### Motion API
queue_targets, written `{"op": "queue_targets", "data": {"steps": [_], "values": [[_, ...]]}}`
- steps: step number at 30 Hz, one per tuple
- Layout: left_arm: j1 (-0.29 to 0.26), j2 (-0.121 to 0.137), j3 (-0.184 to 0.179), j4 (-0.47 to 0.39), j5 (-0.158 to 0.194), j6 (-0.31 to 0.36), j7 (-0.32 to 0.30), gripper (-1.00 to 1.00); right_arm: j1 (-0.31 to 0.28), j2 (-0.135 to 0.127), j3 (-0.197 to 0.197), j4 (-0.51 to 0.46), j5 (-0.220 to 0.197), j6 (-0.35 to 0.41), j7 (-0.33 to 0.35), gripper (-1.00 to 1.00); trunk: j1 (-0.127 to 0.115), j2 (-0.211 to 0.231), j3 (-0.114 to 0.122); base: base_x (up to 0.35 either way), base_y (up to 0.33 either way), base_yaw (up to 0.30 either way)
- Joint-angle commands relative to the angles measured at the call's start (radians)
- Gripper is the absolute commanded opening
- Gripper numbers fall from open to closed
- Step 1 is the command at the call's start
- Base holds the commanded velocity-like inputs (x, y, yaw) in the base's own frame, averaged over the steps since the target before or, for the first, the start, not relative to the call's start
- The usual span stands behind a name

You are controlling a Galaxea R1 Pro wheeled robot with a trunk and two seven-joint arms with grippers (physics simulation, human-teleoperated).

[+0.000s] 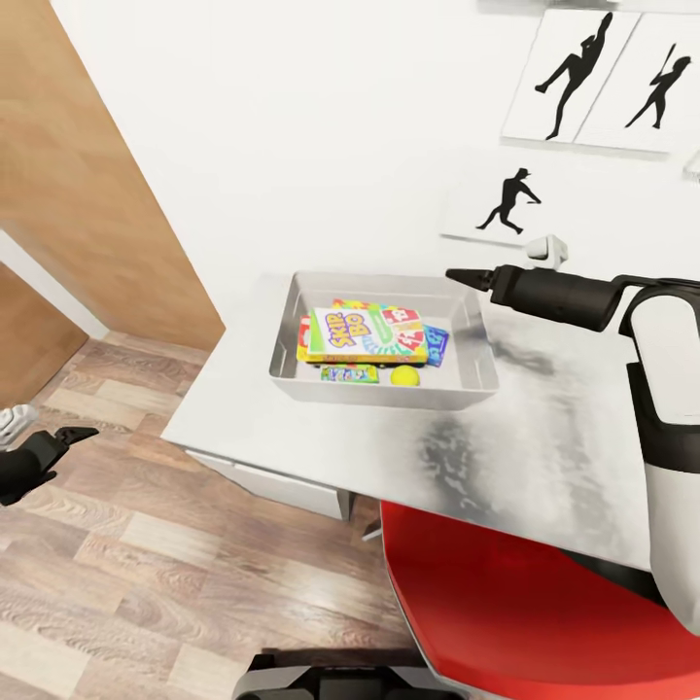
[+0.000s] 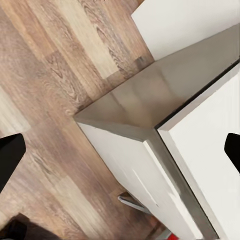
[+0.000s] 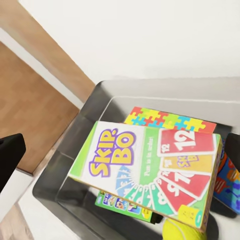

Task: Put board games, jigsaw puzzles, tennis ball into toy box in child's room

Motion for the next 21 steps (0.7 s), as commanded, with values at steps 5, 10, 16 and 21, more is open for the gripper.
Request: {"op": "queue_targets", "data": {"steps": [5,10,16,21], "values": [[0.044,-0.003,-0.009,-0.001,-0.063,0.002,-0.009,1.00,0.000,0.002,0.005,0.000,0.007,0.003,0.007,1.00,0.001,-0.002,0.007,0.000,0.000,0.000],[0.094,-0.004,-0.009,0.001,-0.122,0.002,-0.040,1.00,0.001,0.002,0.006,0.000,0.007,0.003,0.007,1.00,0.001,-0.002,0.015,0.000,0.000,0.000],[0.174,-0.012,-0.009,0.009,-0.212,-0.009,-0.090,1.00,0.005,0.003,0.008,0.000,0.007,0.003,0.006,1.00,0.001,-0.002,0.025,0.000,0.000,0.000],[0.245,-0.046,-0.008,0.013,-0.264,-0.015,-0.107,1.00,0.012,0.005,0.007,0.000,0.007,0.003,0.006,1.00,0.001,-0.002,0.033,0.000,0.000,0.000]]}}
